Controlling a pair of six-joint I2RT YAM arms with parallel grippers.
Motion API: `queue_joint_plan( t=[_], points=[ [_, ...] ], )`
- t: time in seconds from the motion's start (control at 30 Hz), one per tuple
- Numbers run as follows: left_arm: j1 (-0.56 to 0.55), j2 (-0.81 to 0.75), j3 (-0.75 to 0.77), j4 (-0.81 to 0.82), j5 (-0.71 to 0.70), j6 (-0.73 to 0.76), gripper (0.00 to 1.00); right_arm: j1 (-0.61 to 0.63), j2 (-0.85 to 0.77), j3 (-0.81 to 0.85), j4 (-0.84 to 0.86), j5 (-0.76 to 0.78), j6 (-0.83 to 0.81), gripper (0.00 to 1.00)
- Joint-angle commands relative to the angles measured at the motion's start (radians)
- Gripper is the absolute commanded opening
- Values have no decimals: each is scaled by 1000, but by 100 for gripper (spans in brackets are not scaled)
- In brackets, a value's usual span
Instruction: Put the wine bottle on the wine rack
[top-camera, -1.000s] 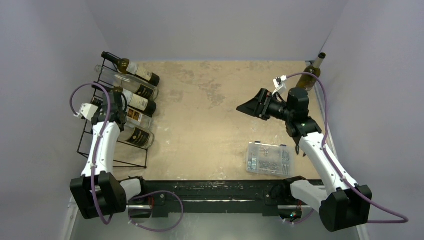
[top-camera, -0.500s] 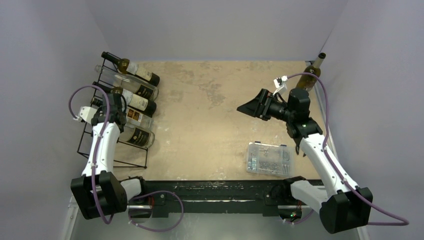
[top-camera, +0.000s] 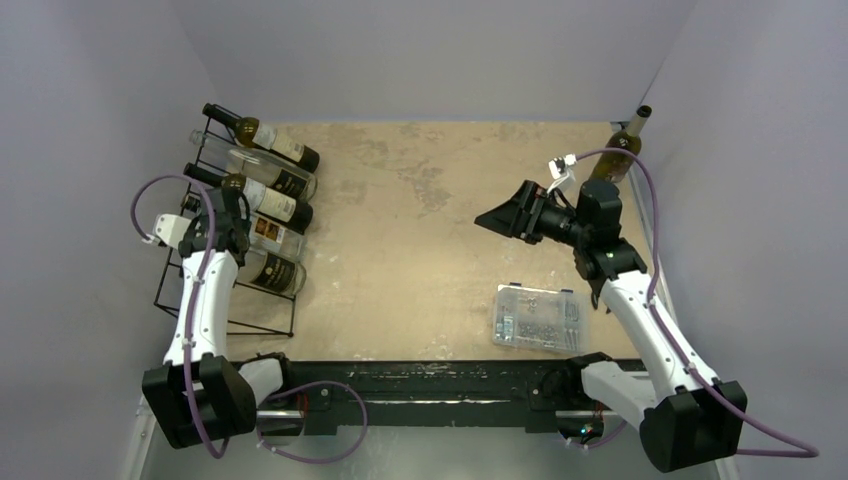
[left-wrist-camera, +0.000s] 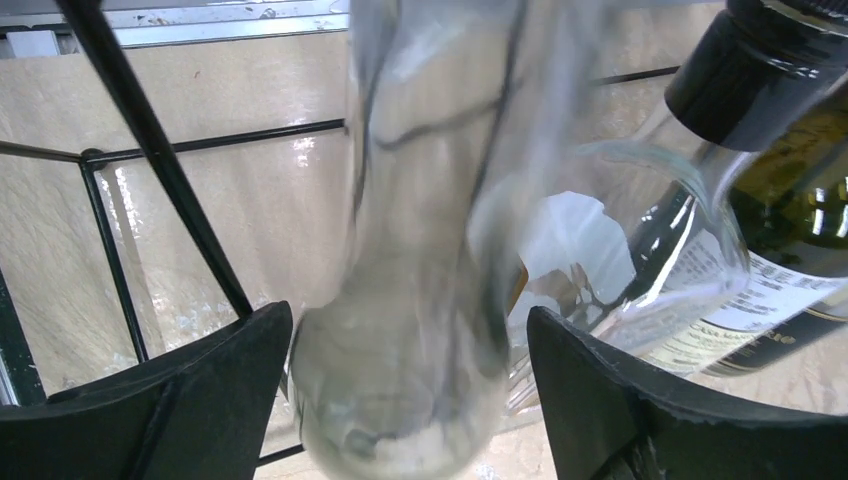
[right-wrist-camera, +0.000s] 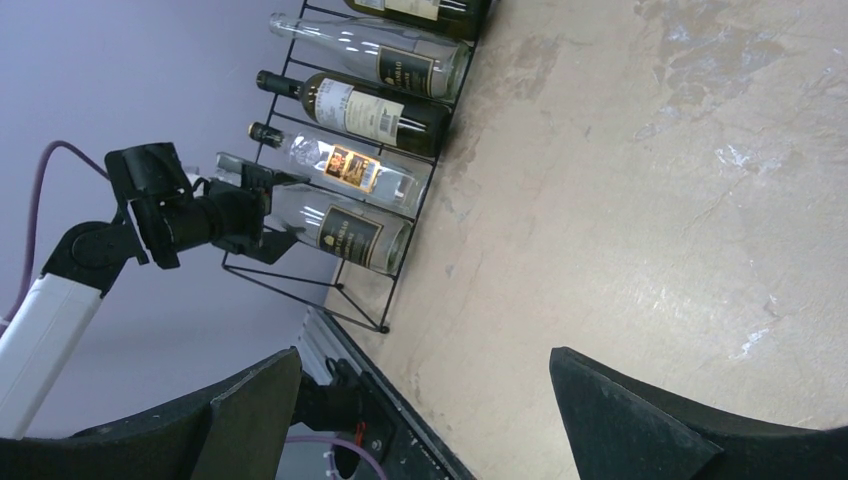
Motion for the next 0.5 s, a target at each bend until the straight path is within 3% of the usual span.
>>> queue_joint_plan(
  t=[0.0, 0.2, 0.47],
  points=[
    [10, -59, 15, 1, -4, -7, 91, 2, -31, -7, -6, 10, -8, 99],
    [10, -90, 12, 0, 4, 1, 100, 3, -56, -7, -32, 26, -7, 99],
    [11, -127, 14, 14, 39, 22, 100, 3, -78, 1, -72, 64, -5, 99]
  ],
)
